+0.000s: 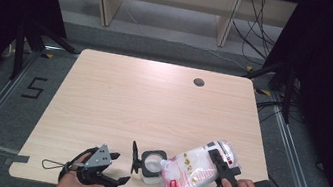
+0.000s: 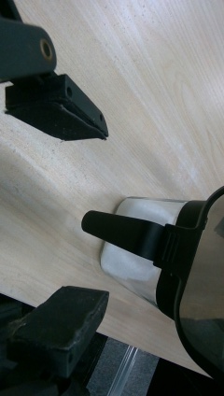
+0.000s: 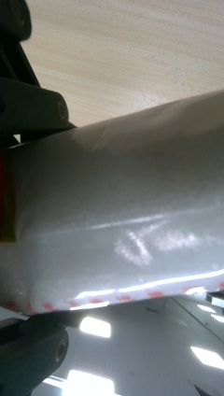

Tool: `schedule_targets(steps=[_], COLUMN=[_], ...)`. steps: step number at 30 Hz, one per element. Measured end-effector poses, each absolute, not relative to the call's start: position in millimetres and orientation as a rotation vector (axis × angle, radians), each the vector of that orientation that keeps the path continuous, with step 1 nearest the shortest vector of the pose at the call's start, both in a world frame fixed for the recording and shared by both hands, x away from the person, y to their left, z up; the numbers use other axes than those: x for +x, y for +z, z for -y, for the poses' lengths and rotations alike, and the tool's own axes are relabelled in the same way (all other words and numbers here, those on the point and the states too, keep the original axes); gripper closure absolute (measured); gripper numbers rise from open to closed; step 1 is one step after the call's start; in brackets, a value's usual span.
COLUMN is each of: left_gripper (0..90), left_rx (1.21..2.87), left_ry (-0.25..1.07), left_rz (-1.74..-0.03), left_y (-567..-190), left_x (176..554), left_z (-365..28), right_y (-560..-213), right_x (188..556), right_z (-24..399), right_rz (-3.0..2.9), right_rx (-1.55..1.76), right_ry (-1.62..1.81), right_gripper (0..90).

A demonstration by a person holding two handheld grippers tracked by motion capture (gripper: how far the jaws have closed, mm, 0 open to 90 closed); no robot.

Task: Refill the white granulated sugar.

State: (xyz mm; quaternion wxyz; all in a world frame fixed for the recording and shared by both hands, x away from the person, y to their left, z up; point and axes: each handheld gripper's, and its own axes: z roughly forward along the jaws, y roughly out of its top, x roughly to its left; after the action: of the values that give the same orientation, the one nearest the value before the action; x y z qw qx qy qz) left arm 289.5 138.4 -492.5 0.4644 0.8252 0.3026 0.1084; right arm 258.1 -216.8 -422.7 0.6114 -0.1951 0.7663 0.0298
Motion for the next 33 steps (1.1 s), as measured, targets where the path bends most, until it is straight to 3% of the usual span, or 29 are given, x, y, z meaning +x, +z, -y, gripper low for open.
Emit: schedule_targets(steps=[33], left_gripper=[17.4], left_rx=[2.031], left_ry=[0.269], left_rz=[-0.738], left_y=[-491.7], left_x=[289.7], left_z=[-139.3], right_y=[-426.4], right_x=[257.3], right_z=[215.3], right_rz=[-1.761], right_rx=[-0.436], right_ry=[0.101], right_gripper=[42.8])
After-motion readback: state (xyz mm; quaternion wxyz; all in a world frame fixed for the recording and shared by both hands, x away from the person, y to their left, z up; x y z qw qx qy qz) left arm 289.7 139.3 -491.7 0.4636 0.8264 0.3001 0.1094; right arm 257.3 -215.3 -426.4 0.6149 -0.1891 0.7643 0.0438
